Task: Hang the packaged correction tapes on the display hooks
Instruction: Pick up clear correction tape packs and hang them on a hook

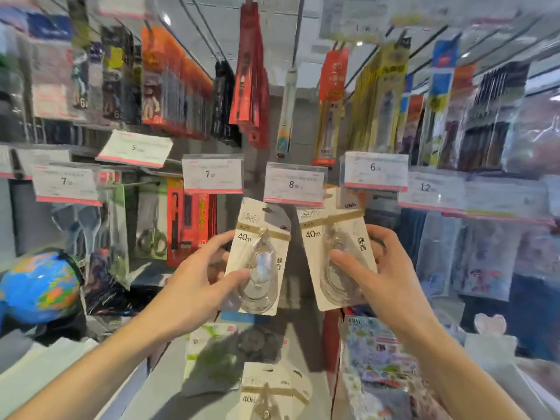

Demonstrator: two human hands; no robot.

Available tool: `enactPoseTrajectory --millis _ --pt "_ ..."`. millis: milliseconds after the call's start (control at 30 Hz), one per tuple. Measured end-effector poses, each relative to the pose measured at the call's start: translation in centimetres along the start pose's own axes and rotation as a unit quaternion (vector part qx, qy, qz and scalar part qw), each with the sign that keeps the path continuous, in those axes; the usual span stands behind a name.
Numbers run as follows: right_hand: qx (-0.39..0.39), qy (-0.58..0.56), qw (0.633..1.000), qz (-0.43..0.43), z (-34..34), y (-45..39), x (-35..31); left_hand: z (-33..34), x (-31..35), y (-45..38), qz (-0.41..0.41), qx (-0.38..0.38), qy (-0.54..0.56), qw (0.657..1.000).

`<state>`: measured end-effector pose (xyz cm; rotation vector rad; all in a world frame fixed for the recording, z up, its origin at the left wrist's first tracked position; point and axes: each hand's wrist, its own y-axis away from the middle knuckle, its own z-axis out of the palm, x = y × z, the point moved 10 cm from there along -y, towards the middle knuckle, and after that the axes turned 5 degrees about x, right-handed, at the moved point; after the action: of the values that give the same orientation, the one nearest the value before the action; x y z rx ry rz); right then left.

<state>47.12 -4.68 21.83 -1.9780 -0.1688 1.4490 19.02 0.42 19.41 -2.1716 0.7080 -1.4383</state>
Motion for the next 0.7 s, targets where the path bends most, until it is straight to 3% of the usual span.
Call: enactPoseTrajectory --millis 333,700 --pt "-0.053 -0.083 0.995 -0.015 0.3 -0.6 -0.3 -2.8 5.2 0.9 0.051 0.048 -0.004 0.998" --pt "-0.051 -0.03 0.998 -0.027 1.7 -2.1 1.4 -4.2 7.3 -0.6 0.083 0.061 -0.009 0.995"
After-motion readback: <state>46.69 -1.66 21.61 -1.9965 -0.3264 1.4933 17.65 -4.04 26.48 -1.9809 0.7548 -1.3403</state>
